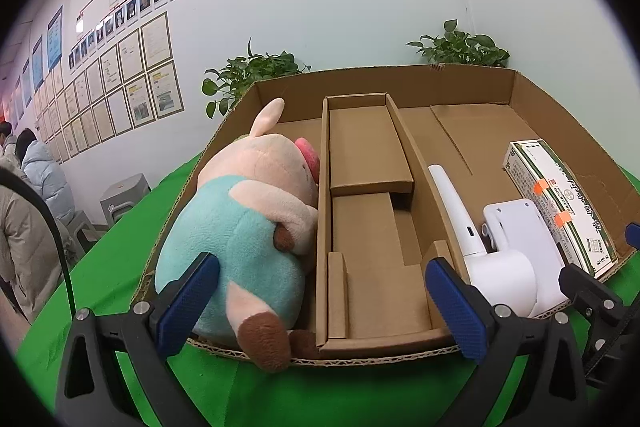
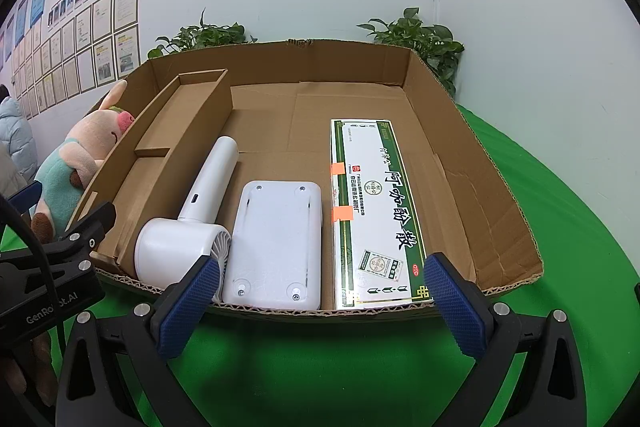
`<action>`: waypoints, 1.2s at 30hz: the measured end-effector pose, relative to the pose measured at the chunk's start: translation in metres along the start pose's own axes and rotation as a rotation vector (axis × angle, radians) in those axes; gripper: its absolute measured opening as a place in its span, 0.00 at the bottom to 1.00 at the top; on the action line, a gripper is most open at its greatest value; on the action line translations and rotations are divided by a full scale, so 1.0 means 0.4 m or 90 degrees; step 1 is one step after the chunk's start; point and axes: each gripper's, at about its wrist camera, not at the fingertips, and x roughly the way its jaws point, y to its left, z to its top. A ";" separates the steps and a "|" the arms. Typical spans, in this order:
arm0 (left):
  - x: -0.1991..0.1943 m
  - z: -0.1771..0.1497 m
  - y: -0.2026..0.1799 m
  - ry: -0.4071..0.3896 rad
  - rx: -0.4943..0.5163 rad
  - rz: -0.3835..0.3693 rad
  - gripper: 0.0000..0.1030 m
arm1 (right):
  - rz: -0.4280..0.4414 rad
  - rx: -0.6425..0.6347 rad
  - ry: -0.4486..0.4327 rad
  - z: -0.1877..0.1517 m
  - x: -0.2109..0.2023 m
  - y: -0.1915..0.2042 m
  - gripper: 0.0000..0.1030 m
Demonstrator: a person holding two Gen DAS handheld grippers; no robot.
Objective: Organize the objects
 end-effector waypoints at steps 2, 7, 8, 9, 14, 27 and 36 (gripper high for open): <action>0.003 0.000 -0.003 0.002 0.003 0.004 0.99 | 0.000 0.000 0.000 0.000 0.001 0.001 1.00; 0.005 0.000 -0.011 0.008 0.012 0.018 0.99 | -0.001 0.000 0.000 -0.001 0.003 0.003 1.00; 0.005 0.000 -0.013 0.009 0.014 0.020 0.99 | -0.001 0.000 0.000 0.000 0.001 0.003 1.00; 0.006 0.000 -0.014 0.010 0.015 0.023 0.99 | 0.000 0.000 0.000 0.000 0.001 0.003 1.00; 0.006 0.000 -0.017 0.013 0.019 0.028 0.99 | -0.001 0.000 0.000 0.000 0.002 0.003 1.00; 0.006 -0.001 -0.018 0.013 0.019 0.029 0.99 | -0.001 0.001 0.000 0.000 0.002 0.005 1.00; 0.007 -0.001 -0.017 0.012 0.017 0.027 0.99 | -0.001 0.001 0.000 -0.001 0.003 0.007 1.00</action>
